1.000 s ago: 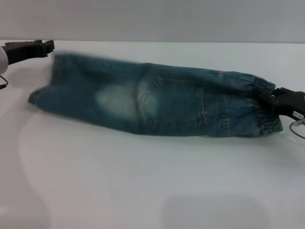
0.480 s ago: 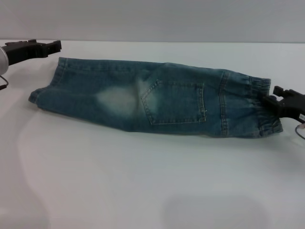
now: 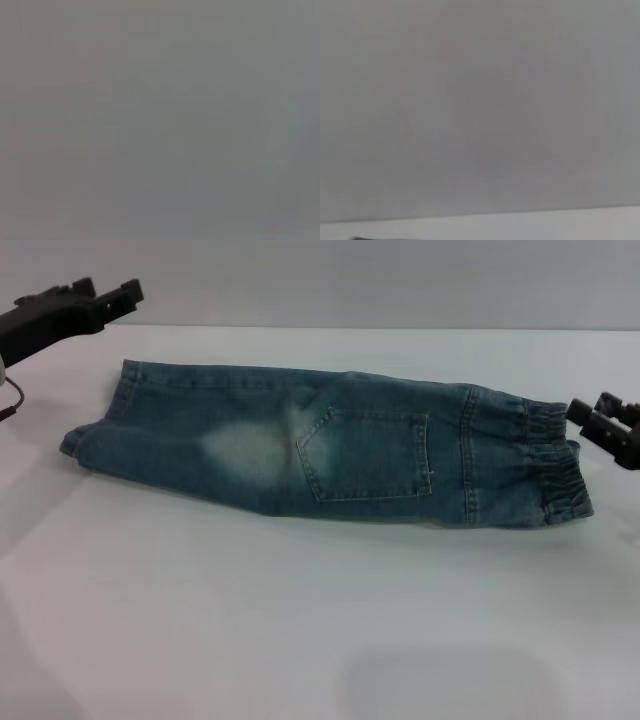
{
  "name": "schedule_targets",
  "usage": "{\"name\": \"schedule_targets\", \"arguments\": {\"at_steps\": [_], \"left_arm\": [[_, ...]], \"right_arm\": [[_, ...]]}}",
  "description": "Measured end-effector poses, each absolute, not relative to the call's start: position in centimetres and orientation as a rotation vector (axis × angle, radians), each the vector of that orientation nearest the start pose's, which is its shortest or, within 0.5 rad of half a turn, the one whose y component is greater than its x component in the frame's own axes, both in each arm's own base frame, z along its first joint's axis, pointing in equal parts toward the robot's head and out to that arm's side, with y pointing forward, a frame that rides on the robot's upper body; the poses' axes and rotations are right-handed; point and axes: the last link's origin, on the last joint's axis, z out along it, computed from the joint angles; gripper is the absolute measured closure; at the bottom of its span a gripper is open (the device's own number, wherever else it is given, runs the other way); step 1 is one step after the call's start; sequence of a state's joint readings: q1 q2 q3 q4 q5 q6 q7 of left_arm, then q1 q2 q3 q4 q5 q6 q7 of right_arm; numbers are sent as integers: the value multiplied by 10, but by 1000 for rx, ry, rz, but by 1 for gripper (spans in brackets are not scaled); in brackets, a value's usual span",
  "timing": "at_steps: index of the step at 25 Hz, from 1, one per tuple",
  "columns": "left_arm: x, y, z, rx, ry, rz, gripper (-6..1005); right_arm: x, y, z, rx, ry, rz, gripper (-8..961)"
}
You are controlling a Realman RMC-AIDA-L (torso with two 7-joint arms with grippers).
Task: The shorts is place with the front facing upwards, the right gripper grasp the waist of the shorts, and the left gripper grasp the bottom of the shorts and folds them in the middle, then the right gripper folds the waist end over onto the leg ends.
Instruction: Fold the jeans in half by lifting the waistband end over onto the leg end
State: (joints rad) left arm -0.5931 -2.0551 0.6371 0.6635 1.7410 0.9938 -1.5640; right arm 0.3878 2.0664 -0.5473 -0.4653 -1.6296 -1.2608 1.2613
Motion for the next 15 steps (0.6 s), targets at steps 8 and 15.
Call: {"name": "schedule_targets", "arguments": {"at_steps": [8,15], "left_arm": [[-269,388,59,-2095,-645,-963,245],[-269,370,55,-2064,-553,-1090,247]], "right_arm": [[310,343,65,-2293,1107,702,442],[282,367,97,-2434,1236,350,450]]}}
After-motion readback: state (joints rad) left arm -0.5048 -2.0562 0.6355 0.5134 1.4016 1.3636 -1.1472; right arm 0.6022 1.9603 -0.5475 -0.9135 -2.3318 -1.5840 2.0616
